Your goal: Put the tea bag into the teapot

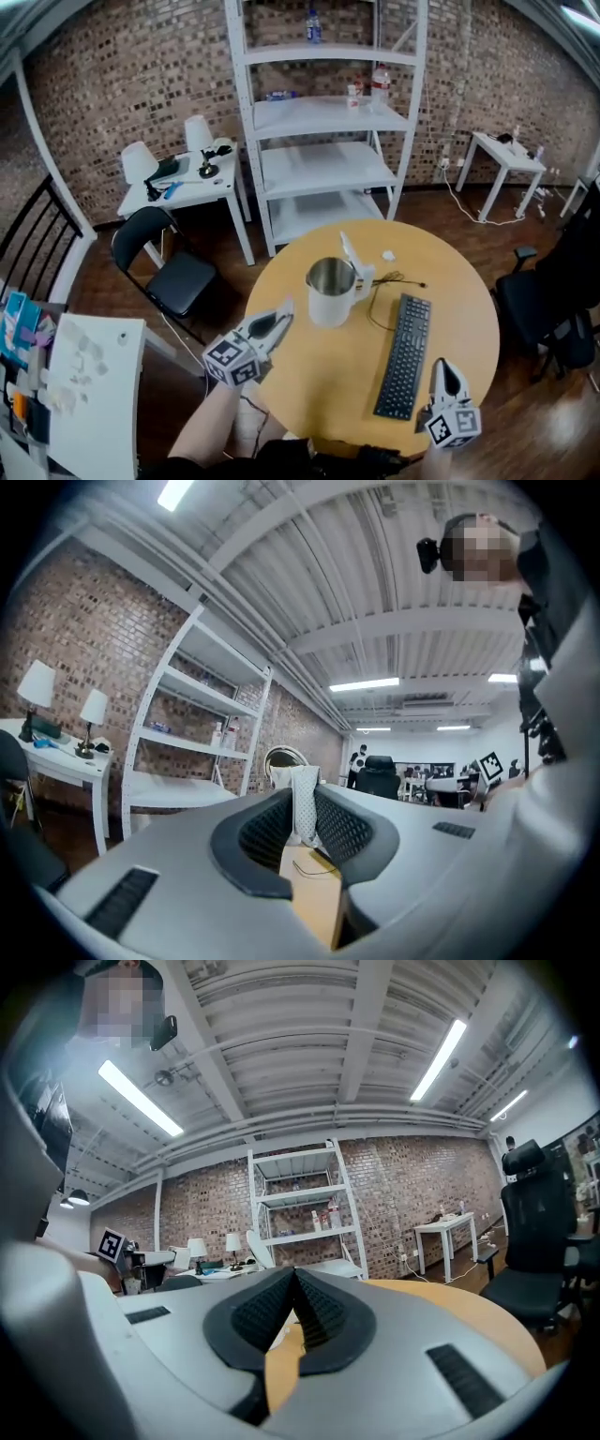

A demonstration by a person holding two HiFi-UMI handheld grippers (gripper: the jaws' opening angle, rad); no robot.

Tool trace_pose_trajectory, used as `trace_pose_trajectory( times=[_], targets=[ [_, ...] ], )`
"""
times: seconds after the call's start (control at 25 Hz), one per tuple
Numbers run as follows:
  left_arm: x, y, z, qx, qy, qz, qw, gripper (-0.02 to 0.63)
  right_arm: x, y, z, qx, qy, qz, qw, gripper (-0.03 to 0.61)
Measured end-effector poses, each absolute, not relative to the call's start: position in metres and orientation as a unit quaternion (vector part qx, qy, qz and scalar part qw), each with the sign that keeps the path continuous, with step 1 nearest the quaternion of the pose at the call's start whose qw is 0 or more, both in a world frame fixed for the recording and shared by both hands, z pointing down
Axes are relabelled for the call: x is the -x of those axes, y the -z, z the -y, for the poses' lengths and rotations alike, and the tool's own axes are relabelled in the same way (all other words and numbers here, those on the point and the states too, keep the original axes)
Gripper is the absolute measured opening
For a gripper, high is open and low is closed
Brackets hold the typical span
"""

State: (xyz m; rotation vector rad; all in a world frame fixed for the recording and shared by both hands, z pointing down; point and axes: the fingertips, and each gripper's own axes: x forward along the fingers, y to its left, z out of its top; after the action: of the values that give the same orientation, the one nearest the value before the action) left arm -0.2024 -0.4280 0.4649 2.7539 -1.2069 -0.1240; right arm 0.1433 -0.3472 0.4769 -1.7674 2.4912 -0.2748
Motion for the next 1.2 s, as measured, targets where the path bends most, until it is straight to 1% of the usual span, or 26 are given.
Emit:
trace_pose_trajectory(
  times=[0.2,0.4,0.52,0.76,0.96,1.2],
  targets=[
    [0.192,-0.46,0.437,-0.922,-0.006,0.386,0.024,0.054,-0.144,-0.483,0.345,0.567,0.094,-0.816,0.067,0.008],
    [0.186,-0.455,0.461,-0.922,0.021,0.383,0.049,0.054,-0.165,-0.483,0.329,0.6,0.104,-0.791,0.064,0.008],
    [0.176,-0.456,0.48,-0.923,0.017,0.38,0.048,0.054,-0.176,-0.485,0.32,0.615,0.112,-0.778,0.065,0.008],
    [0.157,-0.463,0.519,-0.932,-0.008,0.359,0.054,0.054,-0.19,-0.481,0.31,0.633,0.12,-0.758,0.1,0.008],
    [0.158,-0.49,0.558,-0.918,-0.027,0.38,0.11,0.054,-0.192,-0.484,0.314,0.641,0.114,-0.753,0.09,0.008],
    [0.152,-0.504,0.584,-0.91,-0.049,0.384,0.148,0.054,-0.177,-0.492,0.327,0.637,0.134,-0.756,0.069,0.008]
  ],
)
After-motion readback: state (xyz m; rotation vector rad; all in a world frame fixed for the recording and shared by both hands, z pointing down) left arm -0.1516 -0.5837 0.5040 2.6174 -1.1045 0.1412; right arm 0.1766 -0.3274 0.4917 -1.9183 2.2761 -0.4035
